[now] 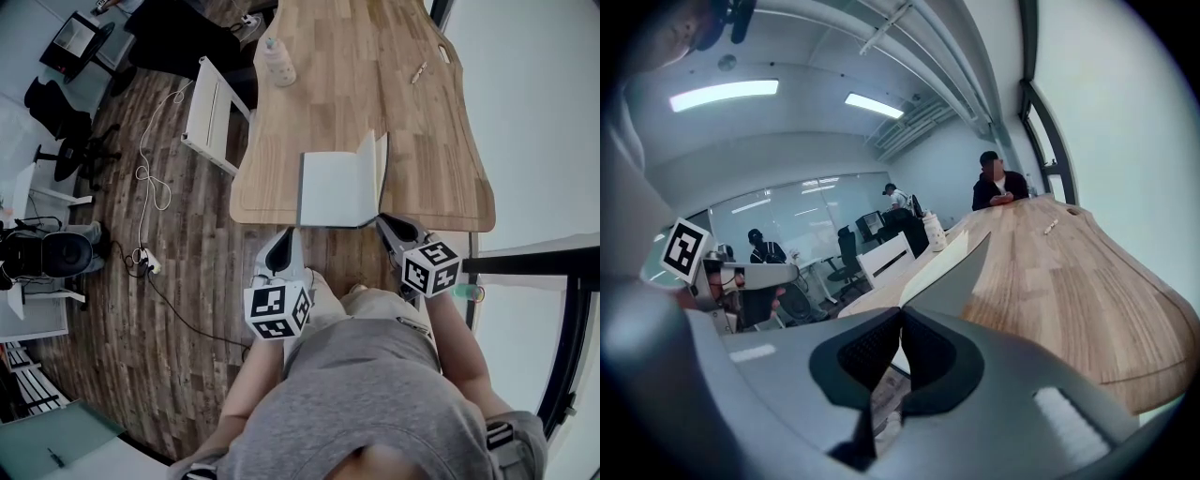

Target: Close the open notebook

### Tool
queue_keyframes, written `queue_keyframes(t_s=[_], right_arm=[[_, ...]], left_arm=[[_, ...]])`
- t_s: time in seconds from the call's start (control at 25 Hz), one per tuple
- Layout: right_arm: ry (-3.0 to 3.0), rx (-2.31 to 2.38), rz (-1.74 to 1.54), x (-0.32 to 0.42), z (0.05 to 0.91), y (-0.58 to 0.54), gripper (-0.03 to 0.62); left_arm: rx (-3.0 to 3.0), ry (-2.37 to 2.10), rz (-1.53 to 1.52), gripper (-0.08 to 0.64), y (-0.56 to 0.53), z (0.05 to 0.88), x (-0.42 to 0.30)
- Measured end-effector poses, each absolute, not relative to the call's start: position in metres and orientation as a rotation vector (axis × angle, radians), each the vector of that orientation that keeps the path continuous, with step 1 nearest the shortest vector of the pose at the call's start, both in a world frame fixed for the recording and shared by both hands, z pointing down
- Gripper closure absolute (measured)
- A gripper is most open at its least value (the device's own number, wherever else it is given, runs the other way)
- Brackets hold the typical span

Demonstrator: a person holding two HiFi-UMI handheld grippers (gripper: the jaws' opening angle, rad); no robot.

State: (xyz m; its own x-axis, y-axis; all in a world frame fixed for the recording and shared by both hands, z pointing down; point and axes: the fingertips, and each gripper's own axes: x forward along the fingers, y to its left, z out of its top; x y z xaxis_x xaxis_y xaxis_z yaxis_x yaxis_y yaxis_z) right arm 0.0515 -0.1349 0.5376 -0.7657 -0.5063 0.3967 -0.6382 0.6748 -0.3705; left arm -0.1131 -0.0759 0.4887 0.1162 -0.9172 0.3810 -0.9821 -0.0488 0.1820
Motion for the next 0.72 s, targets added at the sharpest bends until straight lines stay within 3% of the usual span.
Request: queue_keyframes(t_s=[0.72], right_arm=[[-2.659,0.655,0.667,-0.045,0.539,-0.124,0.583]], left_arm=[[1.968,-1.851,0.22,0.557,-0.09,0.496,-0.162]])
